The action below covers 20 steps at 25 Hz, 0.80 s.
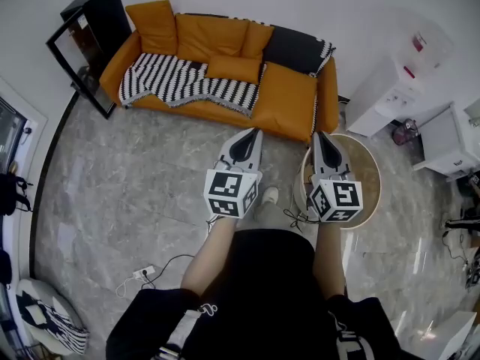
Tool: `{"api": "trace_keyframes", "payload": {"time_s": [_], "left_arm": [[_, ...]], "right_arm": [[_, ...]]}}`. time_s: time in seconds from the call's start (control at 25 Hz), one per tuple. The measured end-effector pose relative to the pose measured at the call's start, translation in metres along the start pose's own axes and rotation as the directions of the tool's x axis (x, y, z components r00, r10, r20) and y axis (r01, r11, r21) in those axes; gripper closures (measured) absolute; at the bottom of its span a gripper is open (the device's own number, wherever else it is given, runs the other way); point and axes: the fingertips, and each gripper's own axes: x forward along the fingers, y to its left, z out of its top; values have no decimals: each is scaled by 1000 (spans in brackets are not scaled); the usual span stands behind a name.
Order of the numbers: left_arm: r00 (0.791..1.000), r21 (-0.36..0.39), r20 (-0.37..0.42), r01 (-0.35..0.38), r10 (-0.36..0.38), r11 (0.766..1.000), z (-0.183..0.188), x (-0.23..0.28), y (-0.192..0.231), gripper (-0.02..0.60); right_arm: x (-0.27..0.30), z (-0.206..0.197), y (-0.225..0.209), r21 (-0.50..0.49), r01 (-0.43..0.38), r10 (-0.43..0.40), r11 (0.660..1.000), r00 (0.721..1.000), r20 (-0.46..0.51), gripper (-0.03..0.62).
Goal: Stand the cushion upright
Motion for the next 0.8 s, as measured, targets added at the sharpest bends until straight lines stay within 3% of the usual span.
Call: {"api": "trace_keyframes", "payload": {"time_s": [0.24, 0.48, 0.8], "left_arm": [[1000, 94, 15, -8, 7, 996, 7, 28, 10, 571], [999, 93, 2, 43, -44, 995, -1, 84, 9, 571], [996, 80, -36, 79, -76, 994, -10, 210, 6, 571]], "right_arm": [[25, -4, -23, 11, 18, -18, 1000, 999, 27, 583], [54, -19, -69, 62, 56, -59, 997, 997, 45, 583], [128, -47, -170, 114, 106, -105, 988, 994, -18, 583]]}}
